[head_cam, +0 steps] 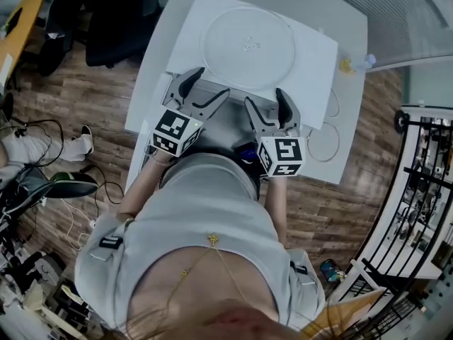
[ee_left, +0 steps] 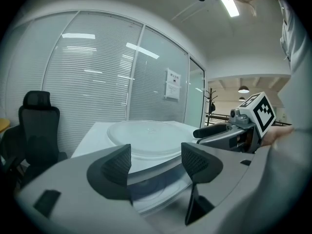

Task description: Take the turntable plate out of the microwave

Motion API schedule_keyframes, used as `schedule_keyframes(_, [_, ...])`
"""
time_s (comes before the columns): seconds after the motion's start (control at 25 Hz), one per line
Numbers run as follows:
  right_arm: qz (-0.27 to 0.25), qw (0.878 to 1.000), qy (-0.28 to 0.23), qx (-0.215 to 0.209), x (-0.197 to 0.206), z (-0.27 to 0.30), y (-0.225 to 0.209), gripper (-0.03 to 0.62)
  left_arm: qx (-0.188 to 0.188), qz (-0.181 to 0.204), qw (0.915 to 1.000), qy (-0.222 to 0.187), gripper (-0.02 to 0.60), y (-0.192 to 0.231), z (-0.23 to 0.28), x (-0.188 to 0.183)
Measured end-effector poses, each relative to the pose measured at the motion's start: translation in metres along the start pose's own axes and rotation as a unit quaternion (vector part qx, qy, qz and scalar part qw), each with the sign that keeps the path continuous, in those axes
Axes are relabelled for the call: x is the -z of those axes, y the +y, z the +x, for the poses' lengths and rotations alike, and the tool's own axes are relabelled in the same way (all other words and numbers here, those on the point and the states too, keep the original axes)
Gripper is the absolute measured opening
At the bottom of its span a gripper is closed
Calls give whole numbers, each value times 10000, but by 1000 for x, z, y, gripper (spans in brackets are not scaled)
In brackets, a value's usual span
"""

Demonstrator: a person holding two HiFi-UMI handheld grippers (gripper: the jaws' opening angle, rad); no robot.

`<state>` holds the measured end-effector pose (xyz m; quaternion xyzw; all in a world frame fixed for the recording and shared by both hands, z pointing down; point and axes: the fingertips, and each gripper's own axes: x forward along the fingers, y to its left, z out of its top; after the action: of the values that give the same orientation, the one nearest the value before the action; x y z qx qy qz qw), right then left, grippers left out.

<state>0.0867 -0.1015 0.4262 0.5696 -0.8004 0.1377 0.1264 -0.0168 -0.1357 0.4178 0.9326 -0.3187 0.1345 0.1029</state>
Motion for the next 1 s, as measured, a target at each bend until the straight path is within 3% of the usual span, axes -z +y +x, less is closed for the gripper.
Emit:
schedule_keyframes(0.44, [-168,9993,-70,-312,-4,-16,14,306,74,-90,9999,-60,310,-26,-11,1])
schedule_keyframes(0.52, [-168,9992,-124,-328,-6,-20,16,245,59,-85,9999,-132,233,-29,-15,-2])
schedule_keyframes(0.68, [-6,9986,-243,-467,-9,-25,21,183,136,-51,9997,-215,129,-37,-17,-4])
schedule_keyframes(0.88, [207,9971,-397,-615,-14,-26,28,68,307,-198,9990,-257,65,-44,-18,-5])
schedule_keyframes(1.0, [165,9964,-501,-656,-19,-28,31,44,354,-144,9989,-263,47,-50,-18,-7])
